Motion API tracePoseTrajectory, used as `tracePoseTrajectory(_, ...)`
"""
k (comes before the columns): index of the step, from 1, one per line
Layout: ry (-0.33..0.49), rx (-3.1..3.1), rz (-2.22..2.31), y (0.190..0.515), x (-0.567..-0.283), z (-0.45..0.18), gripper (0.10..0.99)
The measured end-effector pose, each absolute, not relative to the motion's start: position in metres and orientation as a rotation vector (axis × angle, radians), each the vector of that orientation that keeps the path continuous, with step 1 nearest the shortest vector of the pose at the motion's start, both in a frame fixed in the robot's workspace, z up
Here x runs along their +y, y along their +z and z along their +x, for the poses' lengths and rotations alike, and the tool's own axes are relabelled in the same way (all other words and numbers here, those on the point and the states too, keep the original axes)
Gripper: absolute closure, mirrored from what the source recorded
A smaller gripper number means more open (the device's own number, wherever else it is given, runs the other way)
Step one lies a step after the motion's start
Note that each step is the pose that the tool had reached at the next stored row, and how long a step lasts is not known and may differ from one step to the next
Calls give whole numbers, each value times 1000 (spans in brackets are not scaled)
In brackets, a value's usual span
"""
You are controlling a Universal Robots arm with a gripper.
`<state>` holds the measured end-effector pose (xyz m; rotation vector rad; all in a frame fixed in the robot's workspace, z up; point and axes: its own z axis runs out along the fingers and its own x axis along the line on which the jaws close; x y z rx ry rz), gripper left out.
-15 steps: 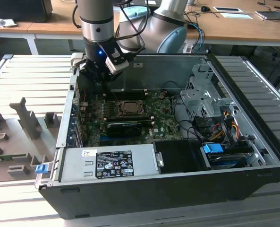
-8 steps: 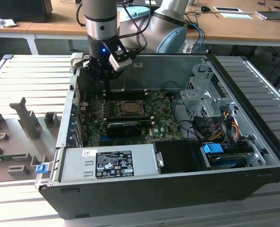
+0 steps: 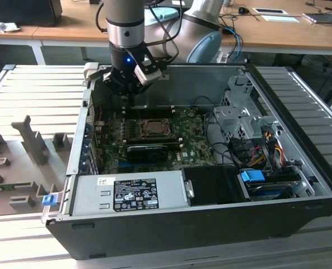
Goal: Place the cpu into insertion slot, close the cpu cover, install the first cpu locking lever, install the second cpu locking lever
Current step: 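Install the first cpu locking lever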
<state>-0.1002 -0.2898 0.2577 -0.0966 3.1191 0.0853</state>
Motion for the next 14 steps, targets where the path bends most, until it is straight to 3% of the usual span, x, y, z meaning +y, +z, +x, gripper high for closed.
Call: tracePoseTrajectory(14, 85, 3119, -95, 255, -290, -77, 980)
